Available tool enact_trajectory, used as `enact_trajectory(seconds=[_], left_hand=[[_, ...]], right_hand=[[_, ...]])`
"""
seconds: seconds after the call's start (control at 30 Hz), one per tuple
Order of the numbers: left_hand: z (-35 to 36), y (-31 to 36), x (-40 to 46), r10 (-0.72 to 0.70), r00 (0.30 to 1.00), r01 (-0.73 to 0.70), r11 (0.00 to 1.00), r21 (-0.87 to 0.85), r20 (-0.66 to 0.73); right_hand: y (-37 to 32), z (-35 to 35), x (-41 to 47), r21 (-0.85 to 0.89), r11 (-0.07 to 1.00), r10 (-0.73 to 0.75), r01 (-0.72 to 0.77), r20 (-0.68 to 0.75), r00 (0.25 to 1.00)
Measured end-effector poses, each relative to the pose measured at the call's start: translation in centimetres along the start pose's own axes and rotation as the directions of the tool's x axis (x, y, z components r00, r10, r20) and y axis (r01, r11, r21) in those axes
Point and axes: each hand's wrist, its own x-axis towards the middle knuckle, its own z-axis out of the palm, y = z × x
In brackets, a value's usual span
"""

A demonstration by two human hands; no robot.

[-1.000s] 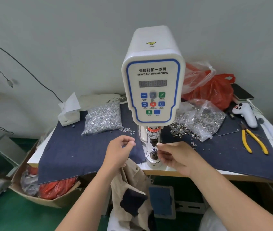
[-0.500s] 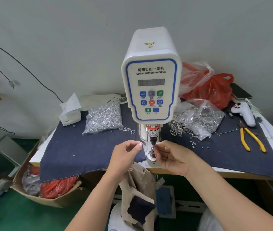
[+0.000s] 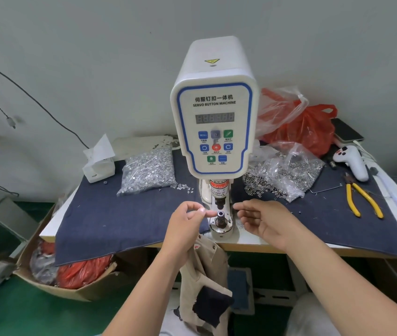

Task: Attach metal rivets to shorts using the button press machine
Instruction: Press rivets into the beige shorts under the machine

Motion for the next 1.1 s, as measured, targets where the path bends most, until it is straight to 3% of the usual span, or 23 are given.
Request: enact_trajectory(seconds=[0.27,0.6,0.9,1.1], left_hand=[[1.2,0.3,-0.3,-0.035,0.999,0.033,0.998,-0.057,-0.033],[2.0,0.0,-0.4,0.005,0.998,-0.007,0.999,-0.037,-0.064],[2.1,0.4,-0.8,-0.039,0.999,0.041,0.995,-0.094,0.016],[2.1,0.2,-0.7,0.019,0.999,-0.017,0.998,-0.064,0.032]], right_hand=[[0.7,-2.8,0.8,0.004,1.0,-0.021,0.021,-0.103,0.994],[0.9,-3.6,1.5,0.034,0.999,-0.022,0.024,-0.067,0.998],[1.3,-3.9,2.0,0.012,0.999,-0.041,0.042,-0.057,0.998],[1.5,-4.3,2.5,0.008,0.999,-0.04,0.041,-0.047,0.998]])
